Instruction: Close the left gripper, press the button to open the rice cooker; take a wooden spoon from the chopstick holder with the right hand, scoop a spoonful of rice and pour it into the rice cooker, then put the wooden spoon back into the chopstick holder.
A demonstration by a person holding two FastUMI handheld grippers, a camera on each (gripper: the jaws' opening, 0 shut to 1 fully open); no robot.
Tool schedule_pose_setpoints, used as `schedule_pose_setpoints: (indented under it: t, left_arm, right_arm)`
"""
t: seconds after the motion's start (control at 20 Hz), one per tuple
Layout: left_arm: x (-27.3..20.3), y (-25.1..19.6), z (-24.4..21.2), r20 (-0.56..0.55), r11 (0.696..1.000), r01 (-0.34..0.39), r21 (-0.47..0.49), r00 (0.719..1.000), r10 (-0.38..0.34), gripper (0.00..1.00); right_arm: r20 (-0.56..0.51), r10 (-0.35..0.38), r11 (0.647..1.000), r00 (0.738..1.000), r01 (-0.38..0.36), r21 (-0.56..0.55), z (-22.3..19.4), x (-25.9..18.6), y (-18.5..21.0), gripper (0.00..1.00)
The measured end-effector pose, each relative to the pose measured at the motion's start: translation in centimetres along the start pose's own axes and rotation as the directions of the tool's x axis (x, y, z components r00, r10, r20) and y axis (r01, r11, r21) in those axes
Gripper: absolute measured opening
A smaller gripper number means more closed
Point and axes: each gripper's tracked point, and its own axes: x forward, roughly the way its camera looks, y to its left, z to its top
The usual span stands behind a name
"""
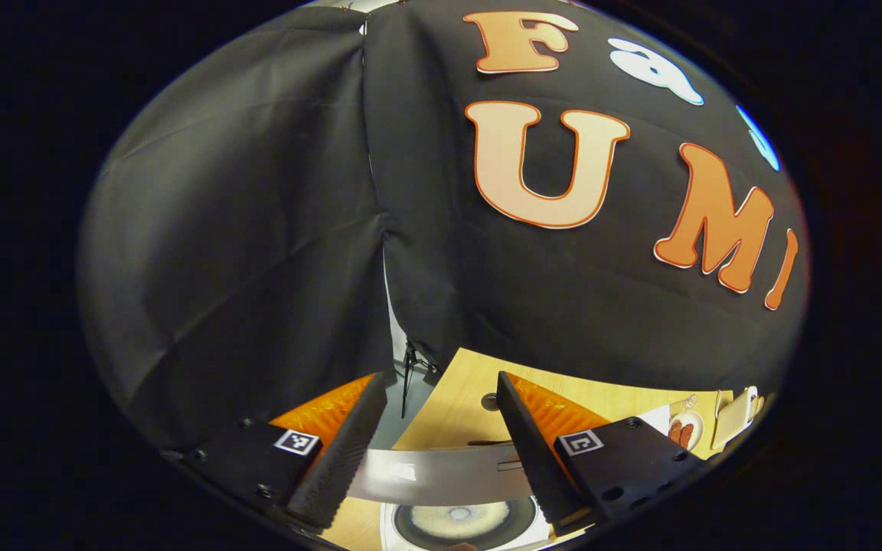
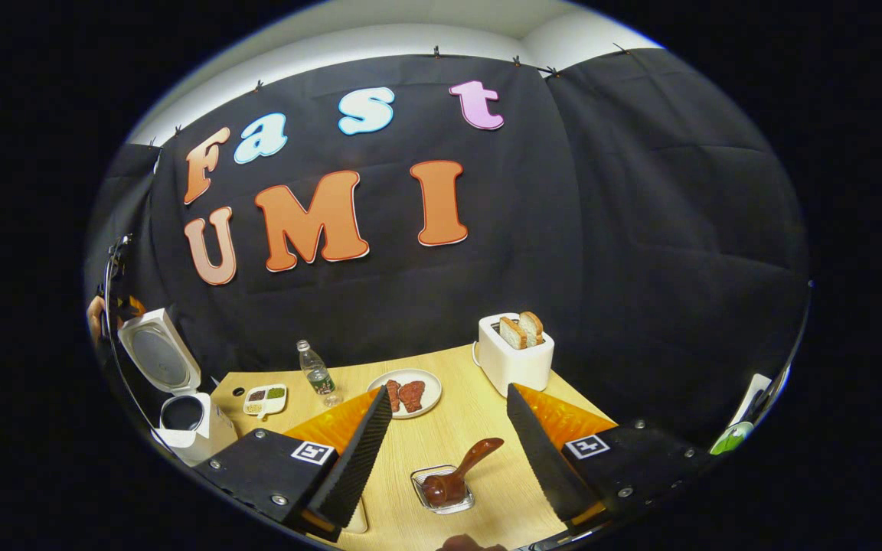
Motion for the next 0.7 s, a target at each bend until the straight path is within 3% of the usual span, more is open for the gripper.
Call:
schedule_pose_setpoints:
  t: [0.05, 0.35, 0.5, 0.6, 0.7]
  left_arm:
    - [-0.5, -0.2, -0.4, -0.011, 1.0, 0.008, 0.0, 1.0, -0.008, 0.99]
    - [-4.5, -1.7, -5.1, -0.086, 0.998, 0.044, -0.038, 0.995, -0.047, 1.0]
    - [-6.0, -3.4, -10.5, -0.193, 0.995, 0.083, -0.057, 0.977, -0.093, 1.0]
    - [-7.0, -2.2, -13.9, -0.27, 0.999, 0.025, -0.029, 0.962, -0.032, 1.0]
    - [-6.1, -2.6, -15.1, -0.259, 1.0, 0.027, 0.01, 0.965, -0.024, 0.99]
  right_arm:
    - [0.003, 0.005, 1.0, 1.0, -0.005, -0.008, -0.1, 0.3, 0.1, 0.94]
    - [-0.015, 0.07, 0.997, 0.997, -0.07, -0.042, -0.9, 1.5, 1.4, 0.94]
    - [-0.025, 0.104, 0.992, 0.994, -0.106, -0.064, -1.2, 2.4, 2.1, 0.94]
    - [-0.028, 0.122, 0.989, 0.992, -0.124, -0.078, -1.4, 3.0, 2.6, 0.94]
    - [-0.041, 0.145, 0.985, 0.989, -0.148, -0.084, -1.9, 3.4, 3.2, 0.94]
